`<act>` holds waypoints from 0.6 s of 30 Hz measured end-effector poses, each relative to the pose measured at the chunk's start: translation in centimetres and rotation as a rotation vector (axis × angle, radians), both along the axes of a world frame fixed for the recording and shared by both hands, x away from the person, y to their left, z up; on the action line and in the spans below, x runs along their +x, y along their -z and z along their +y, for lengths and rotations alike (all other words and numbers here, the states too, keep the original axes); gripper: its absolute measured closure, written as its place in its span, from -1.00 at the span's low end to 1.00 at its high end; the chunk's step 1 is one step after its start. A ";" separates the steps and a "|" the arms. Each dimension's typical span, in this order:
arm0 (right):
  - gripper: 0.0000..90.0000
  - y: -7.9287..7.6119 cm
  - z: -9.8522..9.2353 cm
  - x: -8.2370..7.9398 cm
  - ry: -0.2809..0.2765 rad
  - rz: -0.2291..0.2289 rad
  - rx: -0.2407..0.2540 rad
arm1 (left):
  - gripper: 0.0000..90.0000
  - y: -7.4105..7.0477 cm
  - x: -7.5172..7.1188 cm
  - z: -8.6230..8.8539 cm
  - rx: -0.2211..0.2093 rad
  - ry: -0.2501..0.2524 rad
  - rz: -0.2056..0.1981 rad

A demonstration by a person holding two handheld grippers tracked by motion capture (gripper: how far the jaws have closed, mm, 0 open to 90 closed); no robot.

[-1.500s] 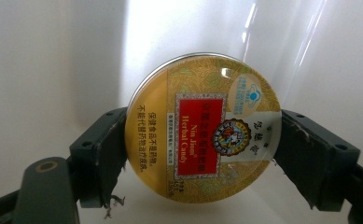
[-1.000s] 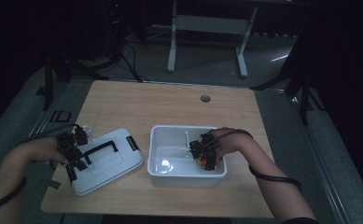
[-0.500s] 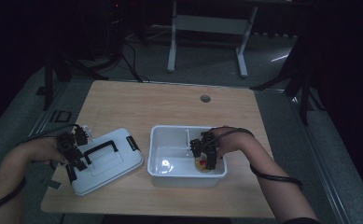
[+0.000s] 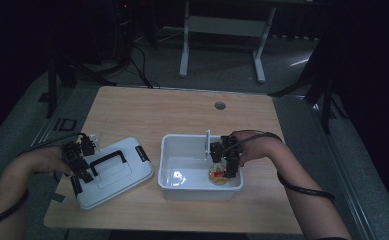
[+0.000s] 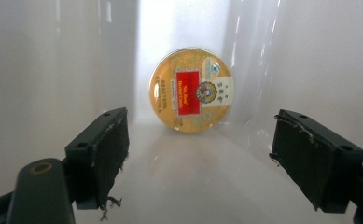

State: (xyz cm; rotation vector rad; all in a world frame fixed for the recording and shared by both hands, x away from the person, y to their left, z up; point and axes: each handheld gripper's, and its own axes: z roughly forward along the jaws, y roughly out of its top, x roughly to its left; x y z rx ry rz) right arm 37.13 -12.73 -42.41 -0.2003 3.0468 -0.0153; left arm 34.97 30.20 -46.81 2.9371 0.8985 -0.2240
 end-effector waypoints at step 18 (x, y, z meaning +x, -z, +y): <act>-0.70 -4.0 -5.2 -0.2 0.091 -0.053 0.076 | -0.09 -0.2 -0.1 -0.1 0.007 0.008 -0.009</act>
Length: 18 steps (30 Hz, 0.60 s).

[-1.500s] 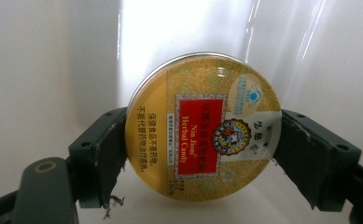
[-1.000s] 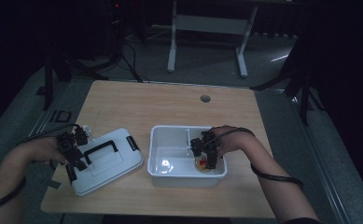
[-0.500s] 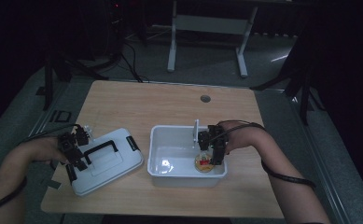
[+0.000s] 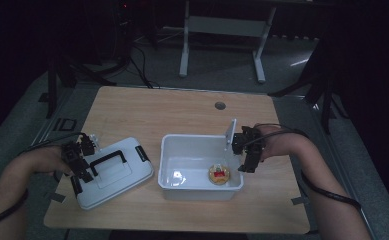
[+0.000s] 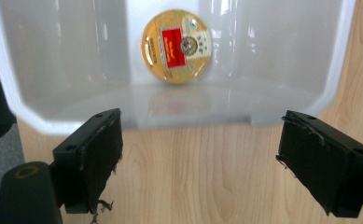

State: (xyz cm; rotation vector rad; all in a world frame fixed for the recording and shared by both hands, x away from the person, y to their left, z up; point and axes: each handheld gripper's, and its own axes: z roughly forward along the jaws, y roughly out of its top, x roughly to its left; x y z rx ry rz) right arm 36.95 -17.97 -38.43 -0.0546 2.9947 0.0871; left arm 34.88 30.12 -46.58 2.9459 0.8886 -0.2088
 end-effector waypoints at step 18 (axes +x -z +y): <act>-0.70 2.6 -5.2 0.1 0.096 0.027 -0.001 | -0.09 0.7 0.2 0.1 -0.001 0.002 -0.005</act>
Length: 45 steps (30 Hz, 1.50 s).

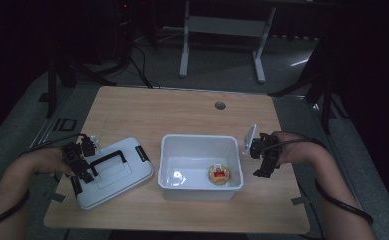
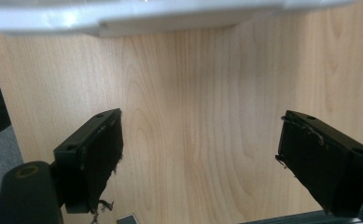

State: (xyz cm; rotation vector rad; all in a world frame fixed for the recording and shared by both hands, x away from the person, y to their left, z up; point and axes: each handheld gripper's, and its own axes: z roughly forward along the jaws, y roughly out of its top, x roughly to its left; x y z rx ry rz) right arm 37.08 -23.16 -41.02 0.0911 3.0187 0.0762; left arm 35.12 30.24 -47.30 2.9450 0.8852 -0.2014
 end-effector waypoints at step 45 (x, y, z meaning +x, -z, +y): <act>-0.66 5.9 -4.2 0.1 0.122 0.081 0.004 | 0.85 2.0 1.6 -1.7 0.086 -0.050 0.045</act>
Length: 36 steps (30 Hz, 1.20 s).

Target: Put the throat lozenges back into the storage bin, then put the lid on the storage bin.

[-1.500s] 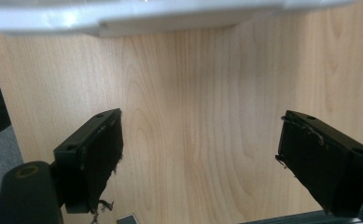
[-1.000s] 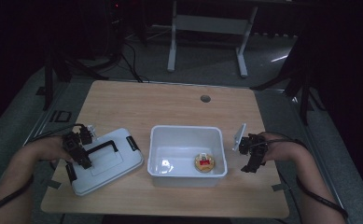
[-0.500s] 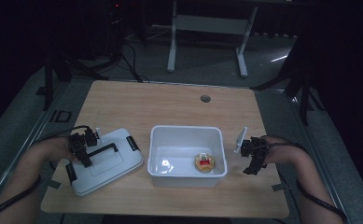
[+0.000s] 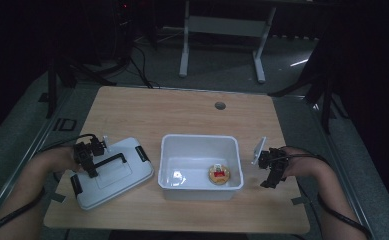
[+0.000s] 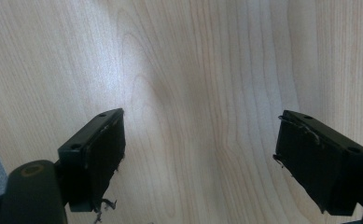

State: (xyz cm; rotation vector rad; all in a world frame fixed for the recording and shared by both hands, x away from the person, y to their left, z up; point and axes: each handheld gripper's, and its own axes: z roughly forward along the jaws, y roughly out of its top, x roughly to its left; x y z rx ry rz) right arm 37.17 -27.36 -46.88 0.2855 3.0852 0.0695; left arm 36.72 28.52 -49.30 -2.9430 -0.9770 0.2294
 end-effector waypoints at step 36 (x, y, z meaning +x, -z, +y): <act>-0.66 -0.4 -0.6 0.0 0.021 -0.002 0.010 | 0.86 -7.6 -1.8 0.8 -0.050 0.052 -0.090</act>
